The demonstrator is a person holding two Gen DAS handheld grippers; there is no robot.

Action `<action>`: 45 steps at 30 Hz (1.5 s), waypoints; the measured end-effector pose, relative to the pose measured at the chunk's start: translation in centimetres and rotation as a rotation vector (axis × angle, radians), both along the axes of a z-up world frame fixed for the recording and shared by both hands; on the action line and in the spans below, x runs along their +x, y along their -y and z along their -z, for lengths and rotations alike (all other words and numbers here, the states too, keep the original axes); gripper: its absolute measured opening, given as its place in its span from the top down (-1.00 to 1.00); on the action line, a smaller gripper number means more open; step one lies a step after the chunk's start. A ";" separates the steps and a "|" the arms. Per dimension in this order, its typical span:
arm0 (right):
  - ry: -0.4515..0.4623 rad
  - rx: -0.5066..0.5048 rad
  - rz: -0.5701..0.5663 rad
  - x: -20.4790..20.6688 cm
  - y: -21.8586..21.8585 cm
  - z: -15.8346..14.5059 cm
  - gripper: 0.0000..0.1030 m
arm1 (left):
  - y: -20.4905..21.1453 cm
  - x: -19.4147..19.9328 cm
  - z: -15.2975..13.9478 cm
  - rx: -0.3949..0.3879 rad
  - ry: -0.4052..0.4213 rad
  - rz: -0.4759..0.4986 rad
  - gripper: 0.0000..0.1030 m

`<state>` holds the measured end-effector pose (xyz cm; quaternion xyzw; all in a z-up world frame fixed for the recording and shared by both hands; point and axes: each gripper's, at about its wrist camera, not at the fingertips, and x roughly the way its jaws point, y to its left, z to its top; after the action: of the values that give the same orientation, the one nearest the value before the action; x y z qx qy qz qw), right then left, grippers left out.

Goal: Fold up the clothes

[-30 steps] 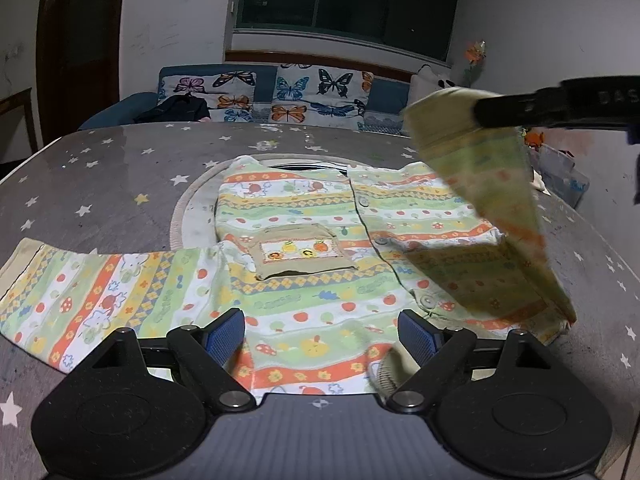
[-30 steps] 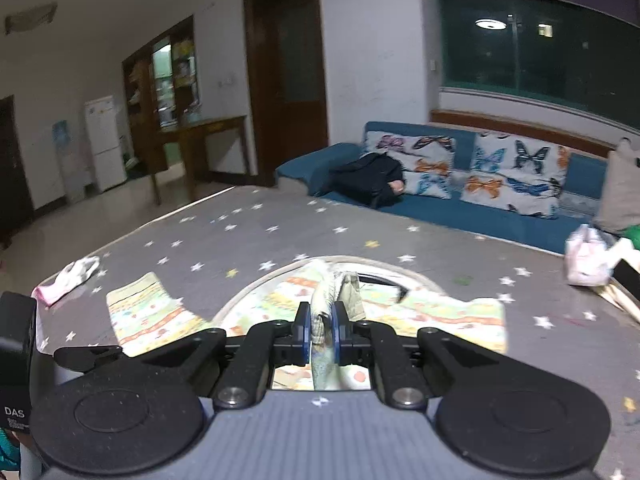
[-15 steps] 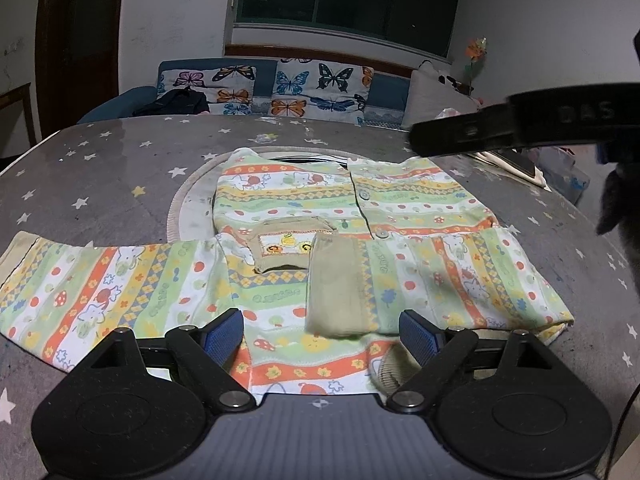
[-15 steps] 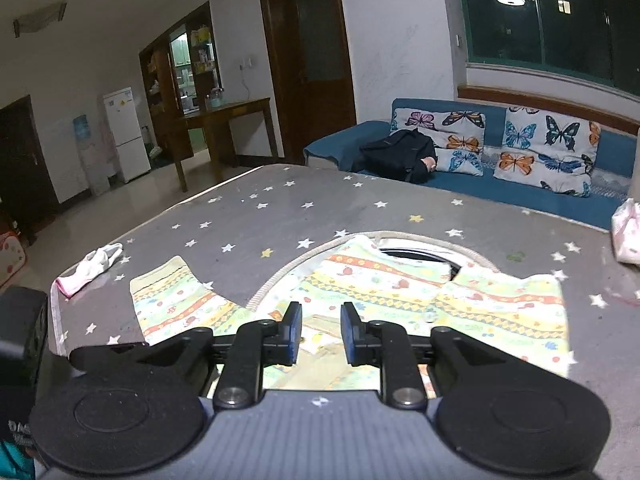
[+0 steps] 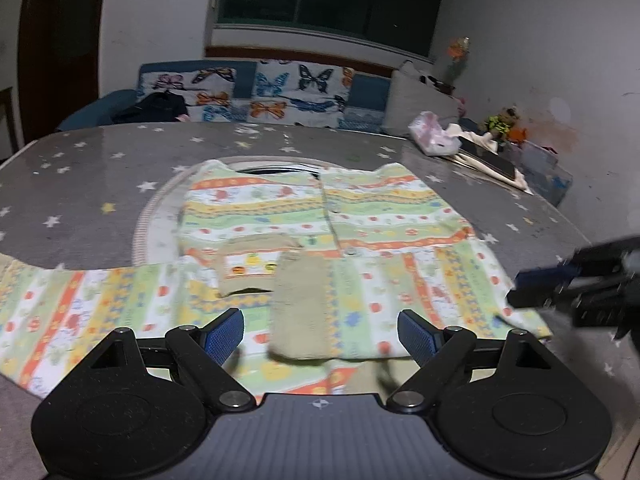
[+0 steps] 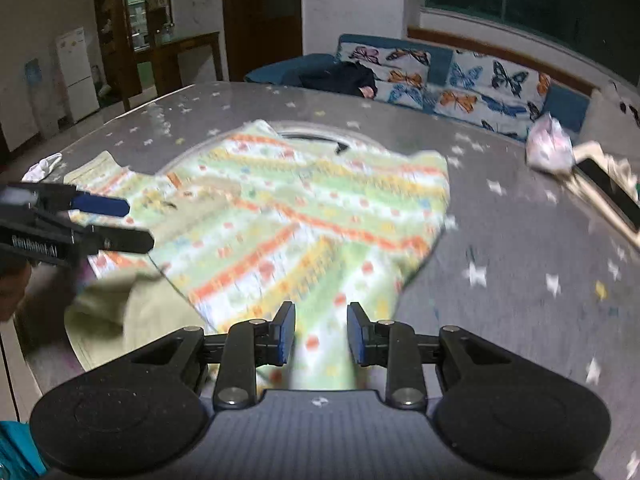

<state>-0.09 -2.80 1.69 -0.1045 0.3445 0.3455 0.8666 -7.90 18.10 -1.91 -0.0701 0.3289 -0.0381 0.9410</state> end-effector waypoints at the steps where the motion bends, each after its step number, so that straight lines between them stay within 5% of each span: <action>1: -0.008 -0.007 0.007 -0.1 0.5 0.5 0.46 | 0.4 0.2 0.0 0.001 -0.001 0.009 -0.63; 7: -0.029 -0.029 0.042 -0.2 2.9 2.1 0.48 | 1.6 1.3 -0.3 0.014 0.011 0.057 -0.50; 12: 0.019 0.012 0.039 2.0 1.5 0.8 0.48 | 2.0 2.9 0.1 -0.005 -0.001 0.070 -0.22; 17: -0.011 -0.002 0.054 4.5 0.1 2.6 0.50 | 2.2 4.0 1.1 -0.001 -0.031 0.081 0.00; 28: 0.018 -0.002 0.001 3.0 -1.4 2.4 0.54 | 0.1 3.1 1.2 -0.043 -0.024 0.047 -0.07; 32: 0.014 0.007 -0.075 1.3 -3.6 2.4 0.29 | -2.4 1.3 0.7 -0.052 -0.011 -0.044 -0.11; 45: -0.005 -0.020 -0.074 0.5 -5.8 3.5 0.10 | -14.7 -4.4 0.6 0.052 -0.004 -0.525 -0.13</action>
<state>0.41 2.97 -1.85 -0.1251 0.3459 0.3742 0.8513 -12.33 32.81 -2.55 -0.1288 0.3024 0.2158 0.9195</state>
